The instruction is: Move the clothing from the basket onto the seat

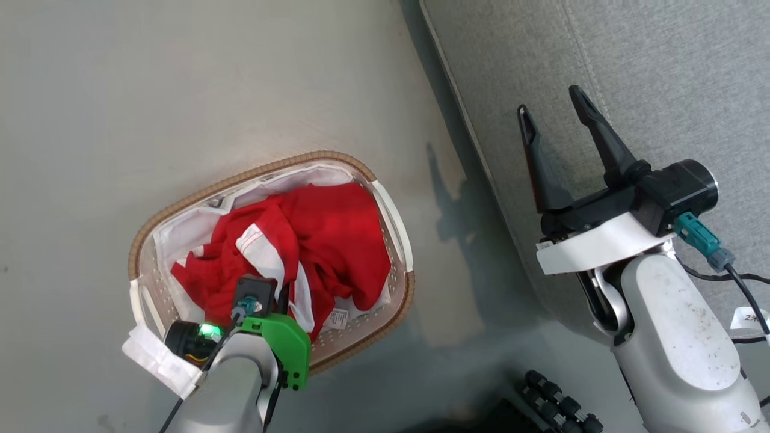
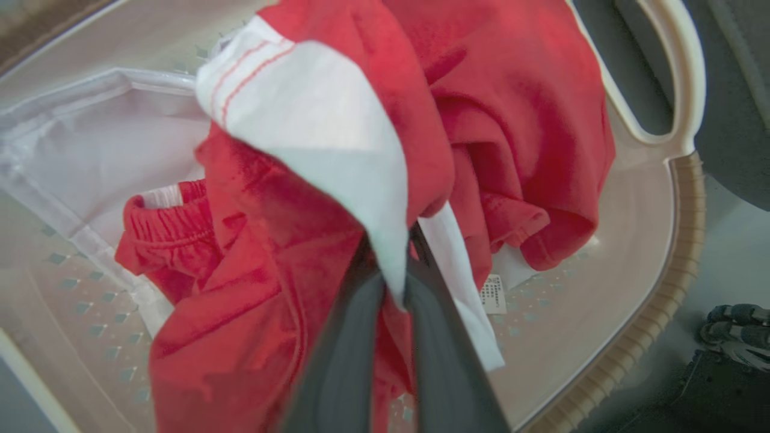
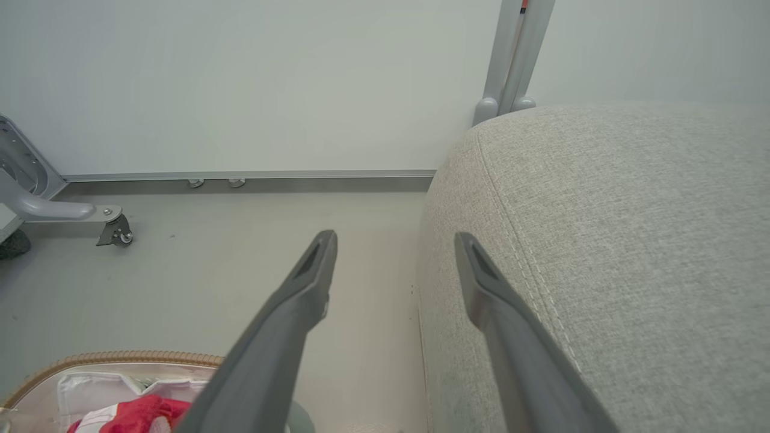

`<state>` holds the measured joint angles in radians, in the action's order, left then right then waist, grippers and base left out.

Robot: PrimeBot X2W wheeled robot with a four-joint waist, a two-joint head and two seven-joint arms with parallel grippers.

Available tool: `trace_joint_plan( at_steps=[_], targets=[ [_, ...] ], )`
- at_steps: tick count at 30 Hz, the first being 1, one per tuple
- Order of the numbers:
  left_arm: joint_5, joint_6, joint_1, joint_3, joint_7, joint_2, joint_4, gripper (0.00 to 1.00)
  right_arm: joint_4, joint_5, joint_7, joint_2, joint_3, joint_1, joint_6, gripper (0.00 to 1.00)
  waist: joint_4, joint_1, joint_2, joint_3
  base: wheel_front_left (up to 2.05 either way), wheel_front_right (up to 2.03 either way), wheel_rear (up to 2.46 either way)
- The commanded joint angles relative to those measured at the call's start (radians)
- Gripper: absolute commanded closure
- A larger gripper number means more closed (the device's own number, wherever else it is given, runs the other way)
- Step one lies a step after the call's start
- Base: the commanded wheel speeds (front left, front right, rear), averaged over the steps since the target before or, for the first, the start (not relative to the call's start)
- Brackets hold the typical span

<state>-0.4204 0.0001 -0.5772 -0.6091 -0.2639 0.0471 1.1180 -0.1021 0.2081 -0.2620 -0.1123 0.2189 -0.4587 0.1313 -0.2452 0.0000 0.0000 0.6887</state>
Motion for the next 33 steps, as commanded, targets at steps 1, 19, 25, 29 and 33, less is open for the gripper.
trace_joint_plan(
  at_steps=[1,19,25,29,33],
  targets=[
    [0.0,0.001,0.025,0.01,-0.001,0.006,-0.006,1.0,-0.007,0.006,-0.004,-0.002,0.003,0.019,-0.001,0.0,0.011,0.0,0.0,-0.047,0.0,0.0,0.0],
    [0.113,-0.037,0.286,0.103,-0.001,0.021,-0.215,1.0,-0.073,-0.008,-0.004,0.009,0.029,0.183,-0.001,0.0,0.089,0.0,0.0,-0.353,0.0,0.0,0.0],
    [0.149,-0.054,0.359,0.157,-0.001,0.014,-0.306,1.0,-0.095,-0.012,-0.004,0.013,0.035,0.249,-0.001,0.0,0.114,0.0,0.0,-0.441,0.0,0.0,0.0],
    [0.168,-0.064,0.387,0.196,-0.001,0.011,-0.374,1.0,-0.107,-0.015,-0.004,0.015,0.032,0.285,-0.001,0.0,0.132,0.0,0.0,-0.484,0.0,0.0,0.0],
    [0.199,-0.082,0.409,0.22,-0.001,0.007,-0.461,1.0,-0.117,-0.018,-0.003,0.018,0.025,0.318,-0.001,0.0,0.15,0.0,0.0,-0.522,0.0,0.0,0.0]
  ],
)
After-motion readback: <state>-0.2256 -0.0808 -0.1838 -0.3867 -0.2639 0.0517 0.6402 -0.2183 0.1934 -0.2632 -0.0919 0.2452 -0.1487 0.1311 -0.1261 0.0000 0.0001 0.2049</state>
